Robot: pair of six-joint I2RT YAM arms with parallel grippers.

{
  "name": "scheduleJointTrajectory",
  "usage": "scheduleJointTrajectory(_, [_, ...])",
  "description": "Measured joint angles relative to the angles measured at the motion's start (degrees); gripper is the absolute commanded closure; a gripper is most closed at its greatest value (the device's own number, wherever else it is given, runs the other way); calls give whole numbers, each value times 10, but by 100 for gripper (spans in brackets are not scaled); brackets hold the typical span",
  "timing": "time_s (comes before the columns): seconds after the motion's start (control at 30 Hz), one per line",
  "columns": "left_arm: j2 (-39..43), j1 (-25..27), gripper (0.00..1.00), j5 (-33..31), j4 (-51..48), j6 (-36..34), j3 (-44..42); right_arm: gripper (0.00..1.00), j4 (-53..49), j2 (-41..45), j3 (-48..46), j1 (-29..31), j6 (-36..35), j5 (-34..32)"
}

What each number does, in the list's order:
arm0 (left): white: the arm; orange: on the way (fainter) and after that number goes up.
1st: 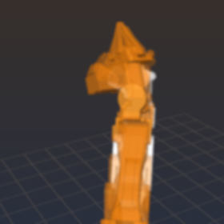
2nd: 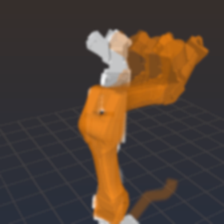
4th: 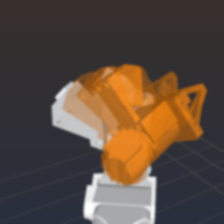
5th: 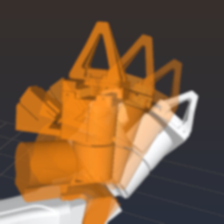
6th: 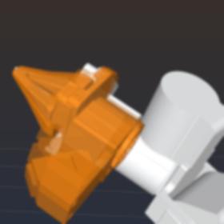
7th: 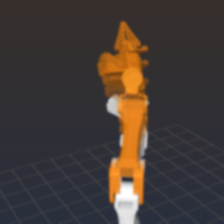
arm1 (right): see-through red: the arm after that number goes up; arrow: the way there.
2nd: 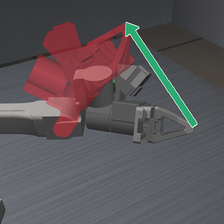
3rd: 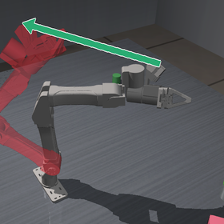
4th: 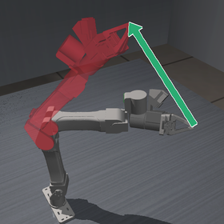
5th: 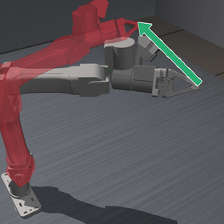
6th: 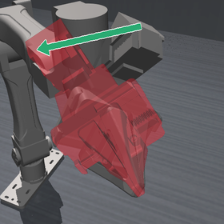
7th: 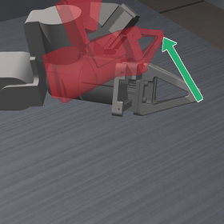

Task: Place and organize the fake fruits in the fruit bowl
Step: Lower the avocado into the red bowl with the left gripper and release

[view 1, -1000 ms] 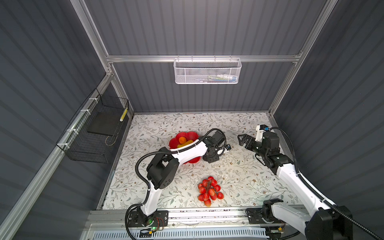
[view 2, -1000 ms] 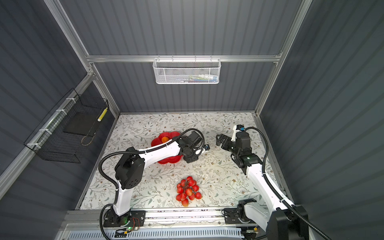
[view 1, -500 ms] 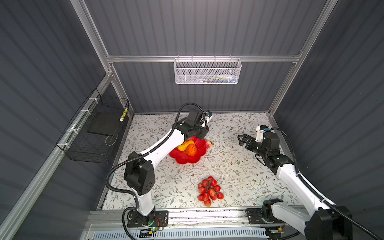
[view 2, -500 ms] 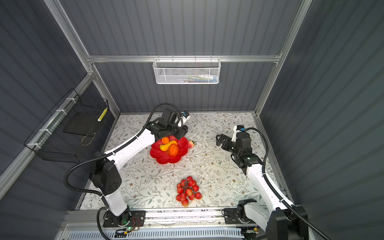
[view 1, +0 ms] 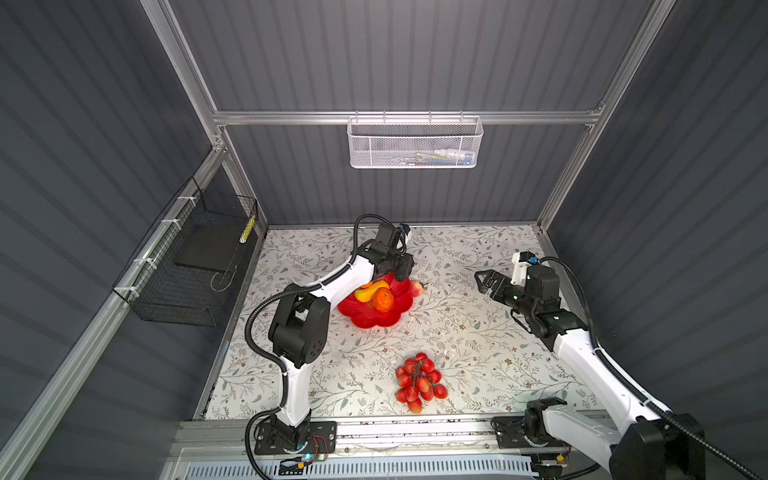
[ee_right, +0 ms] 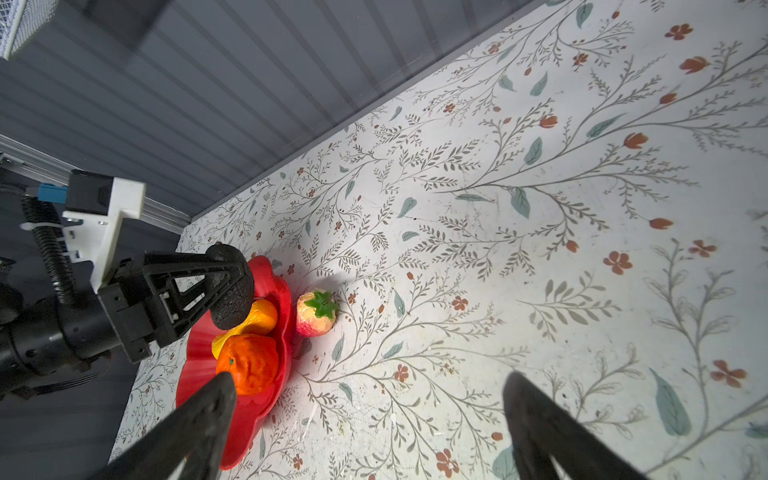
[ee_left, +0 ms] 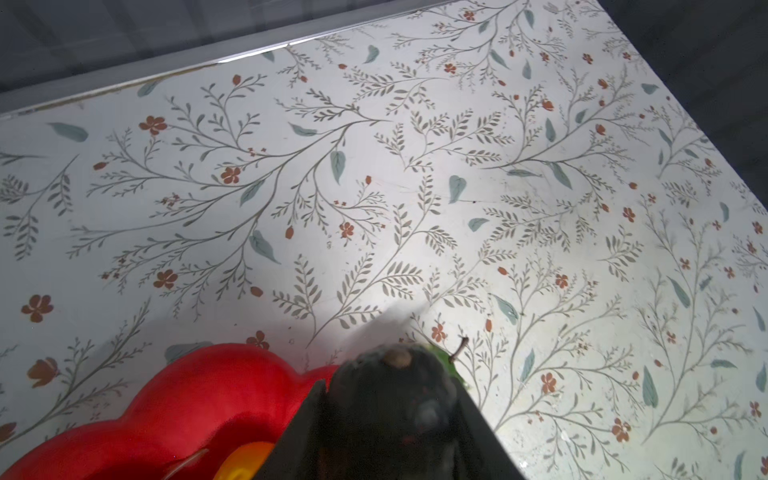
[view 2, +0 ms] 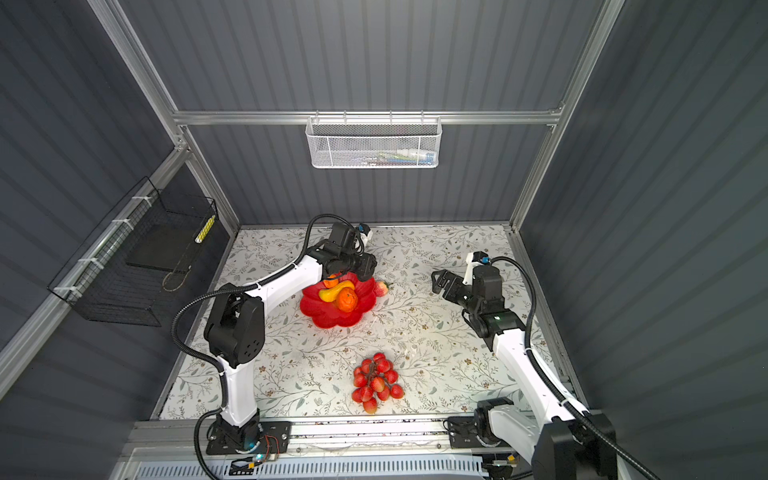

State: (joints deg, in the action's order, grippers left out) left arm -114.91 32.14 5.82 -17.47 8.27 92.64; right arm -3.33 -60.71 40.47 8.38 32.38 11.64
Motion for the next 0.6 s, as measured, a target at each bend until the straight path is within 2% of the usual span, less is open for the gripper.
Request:
scheduleJointTrajectory(0.4, [-5, -10, 71, -16, 18, 56, -43, 1, 4, -25, 0, -1, 2, 4])
scheduleJointTrajectory(0.6, [-6, -10, 55, -19, 21, 72, -54, 1, 6, -39, 0, -2, 5, 7])
